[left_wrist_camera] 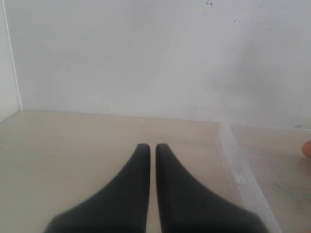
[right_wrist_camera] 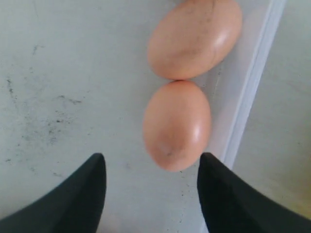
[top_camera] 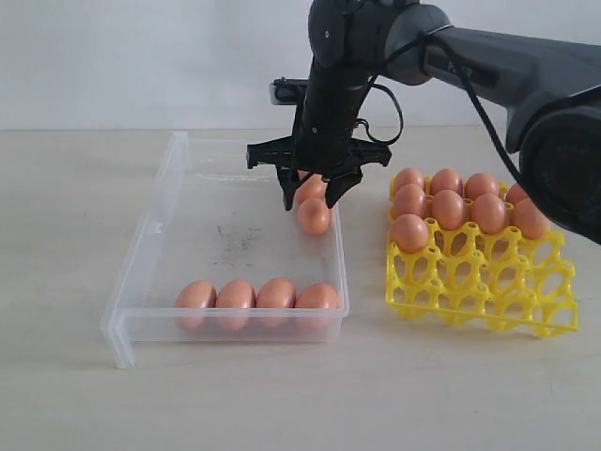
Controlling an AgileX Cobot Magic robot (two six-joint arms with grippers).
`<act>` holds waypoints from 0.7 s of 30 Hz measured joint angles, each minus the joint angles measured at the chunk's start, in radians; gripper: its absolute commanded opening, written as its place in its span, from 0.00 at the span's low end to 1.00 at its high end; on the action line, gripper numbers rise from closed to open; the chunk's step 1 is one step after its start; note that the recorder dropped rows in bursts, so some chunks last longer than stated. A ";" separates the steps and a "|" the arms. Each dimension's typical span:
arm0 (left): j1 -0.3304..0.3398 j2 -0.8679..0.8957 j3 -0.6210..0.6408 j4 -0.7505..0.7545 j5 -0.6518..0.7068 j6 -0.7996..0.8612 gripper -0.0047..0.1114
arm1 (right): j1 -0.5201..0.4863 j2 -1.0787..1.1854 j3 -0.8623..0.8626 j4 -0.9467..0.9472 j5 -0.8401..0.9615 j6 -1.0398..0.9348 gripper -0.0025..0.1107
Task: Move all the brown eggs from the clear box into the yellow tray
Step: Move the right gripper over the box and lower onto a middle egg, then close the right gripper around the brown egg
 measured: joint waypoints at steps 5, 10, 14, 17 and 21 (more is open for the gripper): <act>0.000 0.000 0.000 0.000 0.000 0.000 0.07 | -0.007 0.000 0.000 0.000 -0.010 0.005 0.49; 0.000 0.000 0.000 0.000 0.000 0.000 0.07 | -0.008 0.000 0.000 0.000 -0.030 0.005 0.49; 0.000 0.000 0.000 0.000 0.002 0.000 0.07 | -0.015 0.000 0.000 0.000 -0.032 0.006 0.49; 0.000 0.000 0.000 0.000 0.002 0.000 0.07 | -0.015 0.009 -0.002 -0.004 -0.032 0.006 0.49; 0.000 0.000 0.000 0.000 0.002 0.000 0.07 | -0.015 0.045 -0.004 0.002 -0.048 0.007 0.49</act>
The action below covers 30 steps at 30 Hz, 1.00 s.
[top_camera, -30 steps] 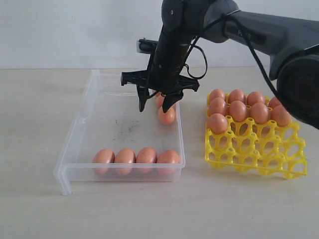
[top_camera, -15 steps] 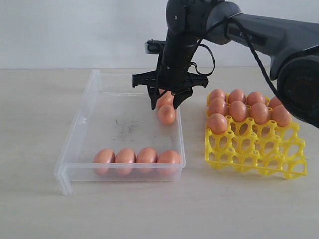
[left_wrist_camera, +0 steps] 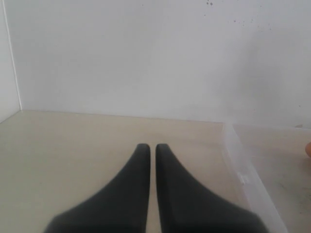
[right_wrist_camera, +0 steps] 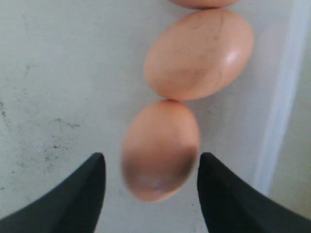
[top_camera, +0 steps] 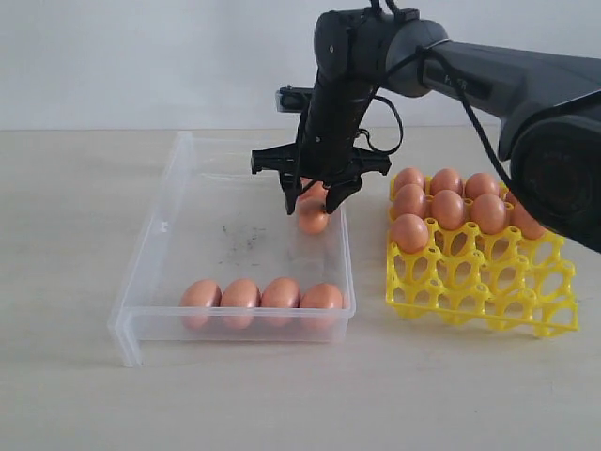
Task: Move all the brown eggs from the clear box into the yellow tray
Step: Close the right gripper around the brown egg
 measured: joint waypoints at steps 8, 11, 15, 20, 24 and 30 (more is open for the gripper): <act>0.000 0.000 0.000 0.000 0.000 0.000 0.07 | 0.000 0.061 0.000 -0.007 -0.006 0.002 0.49; 0.000 0.000 0.000 0.000 0.000 0.000 0.07 | 0.000 0.061 0.000 -0.017 -0.021 0.002 0.49; 0.000 0.000 0.000 0.000 0.000 0.000 0.07 | 0.000 0.061 0.000 -0.032 -0.051 -0.005 0.49; 0.000 0.000 0.000 0.000 0.000 0.000 0.07 | 0.000 0.063 0.000 -0.036 -0.059 -0.089 0.49; 0.000 0.000 0.000 0.000 0.000 0.000 0.07 | 0.000 0.063 0.000 -0.044 -0.052 -0.199 0.49; 0.000 0.000 0.000 0.000 0.000 0.000 0.07 | 0.000 0.063 0.000 -0.141 -0.015 -0.301 0.49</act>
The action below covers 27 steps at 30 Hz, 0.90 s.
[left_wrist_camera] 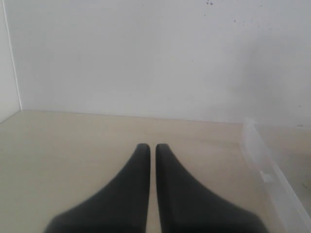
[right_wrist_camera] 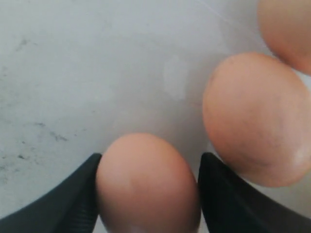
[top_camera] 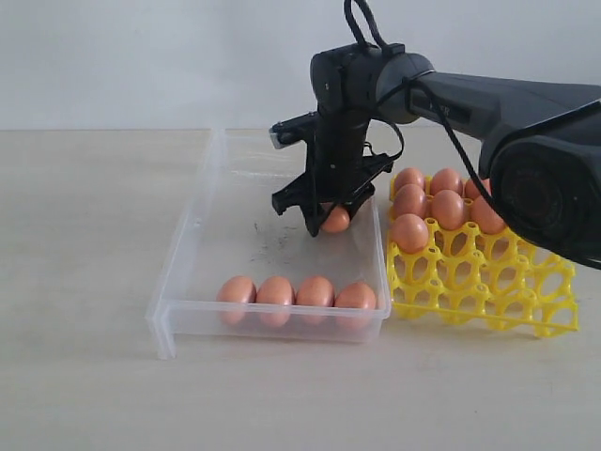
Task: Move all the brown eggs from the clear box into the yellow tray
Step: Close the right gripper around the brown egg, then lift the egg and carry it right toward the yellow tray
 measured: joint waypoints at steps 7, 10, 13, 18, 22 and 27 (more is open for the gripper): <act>0.000 0.000 0.000 0.000 0.000 0.000 0.07 | 0.000 0.000 -0.002 -0.081 -0.004 -0.021 0.49; 0.000 0.000 0.000 0.000 0.000 0.000 0.07 | 0.000 0.000 -0.002 -0.085 -0.011 -0.030 0.48; 0.000 0.000 0.000 0.000 0.000 0.000 0.07 | 0.000 0.000 -0.002 -0.091 -0.026 -0.048 0.48; 0.000 0.000 0.000 0.000 0.000 0.000 0.07 | 0.000 0.002 -0.002 -0.100 -0.062 -0.055 0.28; 0.000 0.000 0.000 0.000 0.000 0.000 0.07 | 0.000 0.002 -0.002 -0.102 -0.068 -0.057 0.02; 0.000 0.000 0.000 0.000 0.000 0.000 0.07 | 0.000 0.002 -0.002 -0.098 -0.074 -0.041 0.02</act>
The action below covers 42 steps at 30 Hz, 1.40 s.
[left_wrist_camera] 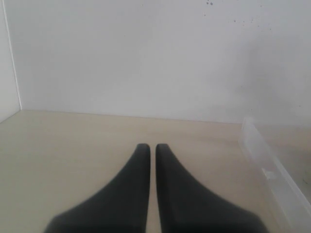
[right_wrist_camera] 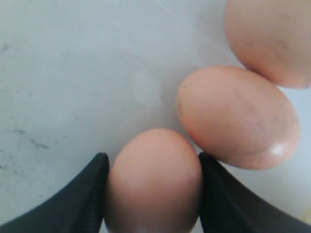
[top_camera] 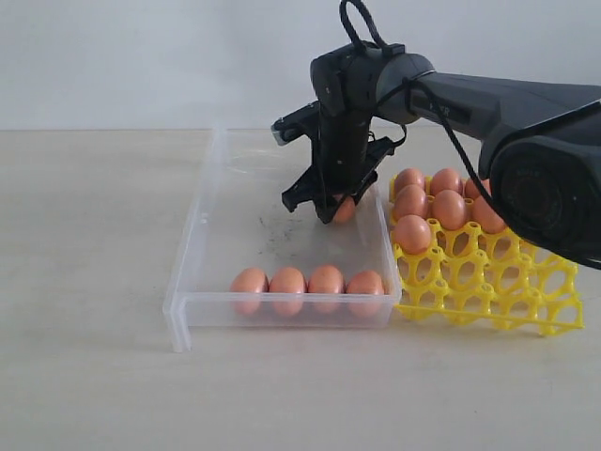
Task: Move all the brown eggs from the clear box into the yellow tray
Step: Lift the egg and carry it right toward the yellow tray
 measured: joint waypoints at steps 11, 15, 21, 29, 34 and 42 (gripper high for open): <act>0.000 0.000 0.000 0.000 0.000 0.000 0.07 | 0.003 0.005 0.000 0.185 -0.300 0.018 0.02; 0.000 0.000 0.000 0.000 0.000 0.000 0.07 | 0.038 0.005 0.000 0.152 -0.394 0.016 0.02; 0.000 0.000 0.000 0.000 0.000 0.000 0.07 | 0.098 0.005 0.013 -0.030 -0.490 0.115 0.02; 0.000 0.000 0.000 0.000 0.000 0.000 0.07 | 0.126 -0.038 0.249 -0.429 -0.782 0.566 0.02; 0.000 0.000 0.000 0.000 0.000 0.000 0.07 | 0.120 -0.096 0.416 -0.741 -1.019 0.864 0.02; 0.000 0.000 0.000 0.000 0.000 0.000 0.07 | 0.037 -0.187 0.658 -0.665 -1.361 0.778 0.02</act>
